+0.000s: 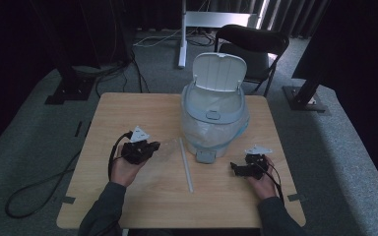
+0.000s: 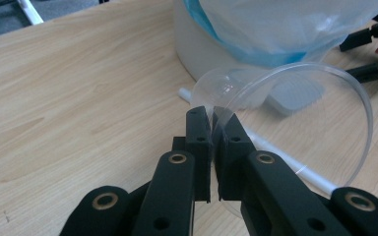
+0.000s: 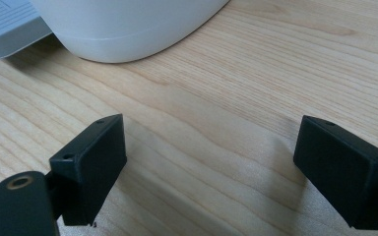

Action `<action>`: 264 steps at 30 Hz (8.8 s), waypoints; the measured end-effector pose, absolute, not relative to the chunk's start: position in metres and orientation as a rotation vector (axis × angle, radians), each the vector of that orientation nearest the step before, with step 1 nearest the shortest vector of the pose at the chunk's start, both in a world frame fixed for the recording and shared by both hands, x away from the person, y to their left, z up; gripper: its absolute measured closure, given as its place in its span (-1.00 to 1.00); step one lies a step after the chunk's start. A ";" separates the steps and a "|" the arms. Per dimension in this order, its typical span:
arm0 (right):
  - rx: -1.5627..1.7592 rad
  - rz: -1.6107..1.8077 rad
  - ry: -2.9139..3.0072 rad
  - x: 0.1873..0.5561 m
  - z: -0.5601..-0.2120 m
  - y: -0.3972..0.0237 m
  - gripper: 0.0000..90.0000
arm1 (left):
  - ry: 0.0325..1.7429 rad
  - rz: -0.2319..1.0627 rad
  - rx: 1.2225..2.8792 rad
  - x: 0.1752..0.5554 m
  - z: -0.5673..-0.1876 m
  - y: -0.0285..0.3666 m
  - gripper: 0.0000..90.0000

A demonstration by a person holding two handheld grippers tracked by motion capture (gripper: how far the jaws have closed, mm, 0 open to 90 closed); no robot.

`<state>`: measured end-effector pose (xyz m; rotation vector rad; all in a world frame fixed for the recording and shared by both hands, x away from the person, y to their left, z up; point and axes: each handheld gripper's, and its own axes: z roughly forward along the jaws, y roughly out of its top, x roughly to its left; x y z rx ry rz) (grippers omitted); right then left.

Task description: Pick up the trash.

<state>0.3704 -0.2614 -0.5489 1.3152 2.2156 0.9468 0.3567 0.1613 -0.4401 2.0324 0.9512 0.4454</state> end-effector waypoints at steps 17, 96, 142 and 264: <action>1.317 0.947 2.215 0.370 -0.549 -0.261 -0.74 | 0.919 0.485 2.007 0.360 -0.419 0.159 0.91; 1.317 0.948 2.215 0.370 -0.549 -0.261 -0.74 | 0.833 0.636 1.926 0.374 -0.342 0.155 0.91; 1.316 0.948 2.215 0.370 -0.549 -0.261 -0.74 | 0.809 0.715 1.882 0.380 -0.311 0.154 0.91; 1.315 0.947 2.217 0.370 -0.549 -0.261 -0.74 | 0.686 0.667 1.917 0.434 -0.270 0.053 0.90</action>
